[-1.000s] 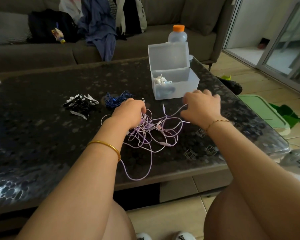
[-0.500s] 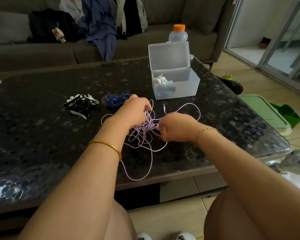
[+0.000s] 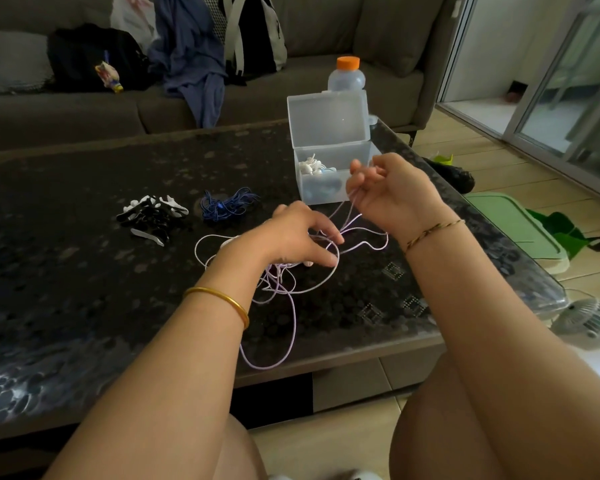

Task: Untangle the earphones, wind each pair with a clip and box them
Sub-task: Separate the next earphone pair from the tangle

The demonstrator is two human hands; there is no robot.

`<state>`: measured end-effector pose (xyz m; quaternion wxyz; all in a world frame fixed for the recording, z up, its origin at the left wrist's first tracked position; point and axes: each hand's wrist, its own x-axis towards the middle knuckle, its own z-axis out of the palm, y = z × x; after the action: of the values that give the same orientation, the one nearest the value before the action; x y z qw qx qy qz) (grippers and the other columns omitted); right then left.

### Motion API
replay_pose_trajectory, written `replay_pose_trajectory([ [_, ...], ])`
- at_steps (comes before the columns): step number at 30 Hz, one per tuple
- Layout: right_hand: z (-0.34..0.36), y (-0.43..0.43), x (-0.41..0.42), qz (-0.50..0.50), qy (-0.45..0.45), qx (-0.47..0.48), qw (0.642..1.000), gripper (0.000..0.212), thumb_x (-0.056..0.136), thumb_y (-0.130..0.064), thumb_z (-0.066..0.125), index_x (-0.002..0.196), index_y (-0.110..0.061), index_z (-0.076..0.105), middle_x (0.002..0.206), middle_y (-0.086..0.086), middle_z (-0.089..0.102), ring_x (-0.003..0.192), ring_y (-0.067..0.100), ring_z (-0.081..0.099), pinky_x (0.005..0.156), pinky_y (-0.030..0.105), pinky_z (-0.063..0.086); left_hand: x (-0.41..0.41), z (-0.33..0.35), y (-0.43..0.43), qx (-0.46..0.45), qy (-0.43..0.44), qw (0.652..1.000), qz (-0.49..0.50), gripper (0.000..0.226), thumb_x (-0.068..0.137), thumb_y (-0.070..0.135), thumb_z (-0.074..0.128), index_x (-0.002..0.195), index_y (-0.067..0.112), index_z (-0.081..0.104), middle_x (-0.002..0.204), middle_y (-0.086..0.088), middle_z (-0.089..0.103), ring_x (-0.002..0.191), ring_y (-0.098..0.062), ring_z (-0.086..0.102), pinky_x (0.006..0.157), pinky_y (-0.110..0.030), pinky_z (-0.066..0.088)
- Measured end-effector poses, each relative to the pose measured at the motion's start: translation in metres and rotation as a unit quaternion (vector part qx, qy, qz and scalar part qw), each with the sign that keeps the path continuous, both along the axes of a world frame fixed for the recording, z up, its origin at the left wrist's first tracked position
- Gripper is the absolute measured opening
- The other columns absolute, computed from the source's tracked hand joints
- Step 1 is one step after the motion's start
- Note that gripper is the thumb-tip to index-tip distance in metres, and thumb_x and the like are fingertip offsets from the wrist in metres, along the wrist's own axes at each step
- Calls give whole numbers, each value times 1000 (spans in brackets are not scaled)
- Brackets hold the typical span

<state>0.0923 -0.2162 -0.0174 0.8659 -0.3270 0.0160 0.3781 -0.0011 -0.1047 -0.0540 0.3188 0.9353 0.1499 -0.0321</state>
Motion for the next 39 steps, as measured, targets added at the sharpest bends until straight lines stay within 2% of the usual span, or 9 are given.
replay_pose_trajectory([
  [7, -5, -7, 20, -32, -171, -218, 960, 7, 97, -6, 42, 95, -3, 48, 76, 11, 52, 47, 9, 41, 44, 18, 40, -6, 7, 8, -51, -47, 997, 25, 3, 88, 29, 67, 86, 30, 67, 88, 13, 61, 83, -5, 57, 69, -23, 42],
  [11, -22, -11, 31, 40, -519, -606, 602, 20, 91, -6, 56, 109, -1, 60, 103, 15, 62, 88, 25, 60, 82, 35, 55, -14, 8, 21, -4, -40, 997, 68, 6, 91, 25, 62, 91, 24, 68, 93, 3, 64, 86, -11, 60, 71, -27, 49],
  [14, -28, -9, 20, 194, -566, -636, 488, 24, 92, -14, 56, 111, -1, 64, 108, 16, 64, 99, 29, 62, 89, 35, 53, -16, 8, 21, -3, -60, 995, 77, 9, 93, 21, 59, 97, 22, 67, 92, 1, 66, 87, -12, 62, 79, -29, 52],
  [19, -28, -1, 13, 158, -586, -564, 559, 23, 94, -14, 53, 108, -5, 68, 102, 10, 65, 81, 22, 58, 66, 23, 46, -11, 10, 17, -11, -96, 991, 91, 9, 94, 20, 57, 93, 23, 65, 82, 6, 61, 75, -6, 57, 66, -23, 45],
  [25, -28, 3, 16, 75, -518, -543, 657, 23, 95, -24, 51, 92, -6, 66, 94, 16, 67, 83, 26, 66, 77, 32, 56, -10, 11, 16, -27, -89, 990, 106, 15, 93, 19, 58, 82, 25, 66, 74, 7, 59, 69, -6, 53, 63, -25, 42],
  [31, -23, 2, 19, 30, -298, -447, 843, 16, 95, -9, 52, 110, -7, 56, 100, 14, 65, 65, 19, 68, 47, 23, 54, -10, 13, 15, -26, -69, 988, 133, 11, 91, 18, 60, 85, 20, 69, 68, 2, 62, 66, -10, 56, 63, -26, 45],
  [33, -23, 1, 19, 47, -274, -452, 848, 19, 95, -9, 53, 113, -5, 56, 96, 12, 66, 61, 16, 66, 46, 21, 52, -10, 12, 16, 1, -63, 985, 158, 11, 92, 18, 58, 88, 19, 69, 71, 1, 64, 67, -10, 57, 60, -25, 43],
  [35, -29, 2, 20, 45, -372, -529, 762, 17, 94, -9, 54, 109, -7, 61, 98, 10, 66, 74, 17, 66, 71, 31, 58, -12, 12, 17, 1, -59, 984, 170, 11, 92, 19, 58, 91, 18, 69, 73, 1, 65, 66, -9, 56, 60, -25, 42],
  [39, -30, 5, 6, 46, -579, -713, 394, 21, 92, -20, 56, 111, -24, 62, 117, 5, 60, 122, 29, 43, 105, 50, 28, -11, 14, 17, -26, -50, 984, 170, 14, 93, 19, 57, 96, 15, 70, 74, 2, 67, 73, -11, 59, 72, -29, 46],
])
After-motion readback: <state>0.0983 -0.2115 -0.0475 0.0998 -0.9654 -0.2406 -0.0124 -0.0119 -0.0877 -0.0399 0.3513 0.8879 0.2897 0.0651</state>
